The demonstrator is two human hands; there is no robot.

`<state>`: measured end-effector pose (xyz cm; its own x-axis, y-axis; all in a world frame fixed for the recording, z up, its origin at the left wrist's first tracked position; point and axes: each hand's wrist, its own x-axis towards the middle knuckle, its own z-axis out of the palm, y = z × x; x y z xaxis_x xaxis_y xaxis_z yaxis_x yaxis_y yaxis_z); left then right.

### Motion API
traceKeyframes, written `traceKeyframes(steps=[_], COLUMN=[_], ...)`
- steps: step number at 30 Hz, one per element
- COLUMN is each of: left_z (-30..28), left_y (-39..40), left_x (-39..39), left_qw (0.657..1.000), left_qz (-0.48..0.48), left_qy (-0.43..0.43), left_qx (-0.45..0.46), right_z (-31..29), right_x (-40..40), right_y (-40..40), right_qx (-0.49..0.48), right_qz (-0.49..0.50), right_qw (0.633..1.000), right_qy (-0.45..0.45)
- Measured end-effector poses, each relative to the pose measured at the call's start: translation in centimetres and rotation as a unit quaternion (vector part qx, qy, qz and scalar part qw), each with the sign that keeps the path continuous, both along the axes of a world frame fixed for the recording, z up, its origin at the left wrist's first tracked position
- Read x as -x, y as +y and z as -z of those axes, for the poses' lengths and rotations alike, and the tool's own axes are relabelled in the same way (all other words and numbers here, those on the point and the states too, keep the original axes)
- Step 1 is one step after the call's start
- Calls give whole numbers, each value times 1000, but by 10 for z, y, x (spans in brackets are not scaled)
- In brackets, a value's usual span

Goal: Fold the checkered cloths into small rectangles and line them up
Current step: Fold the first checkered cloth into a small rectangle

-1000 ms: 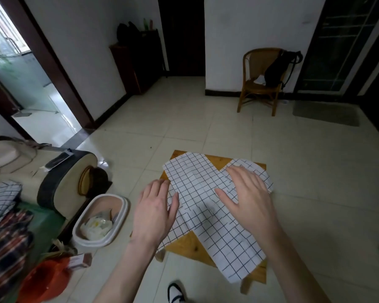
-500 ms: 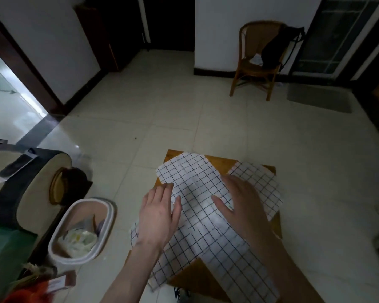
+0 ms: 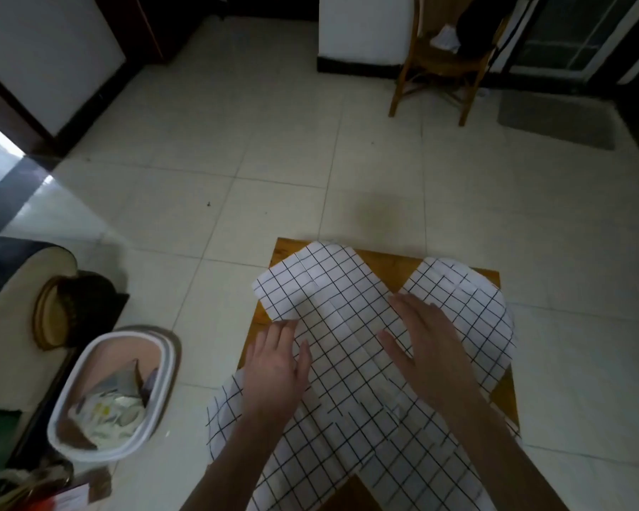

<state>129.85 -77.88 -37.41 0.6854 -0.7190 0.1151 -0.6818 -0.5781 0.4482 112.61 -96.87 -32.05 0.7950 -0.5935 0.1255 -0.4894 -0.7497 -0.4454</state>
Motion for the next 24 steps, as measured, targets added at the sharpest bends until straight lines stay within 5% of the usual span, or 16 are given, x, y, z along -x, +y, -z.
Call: traceKeyframes(steps=[12,24], left_z=[167,272], left_y=[-48,-73], left_x=[-18,-40], left_qw=[999,995], left_qz=[7,-8], left_qy=[34,10], left_qx=[-28,-94], right_z=[176,308], right_x=[-41,-106], right_y=[-69,-138], right_qx=[1,64], right_qz=[-84,-221], right_qw=[995,968], right_qy=[58,100])
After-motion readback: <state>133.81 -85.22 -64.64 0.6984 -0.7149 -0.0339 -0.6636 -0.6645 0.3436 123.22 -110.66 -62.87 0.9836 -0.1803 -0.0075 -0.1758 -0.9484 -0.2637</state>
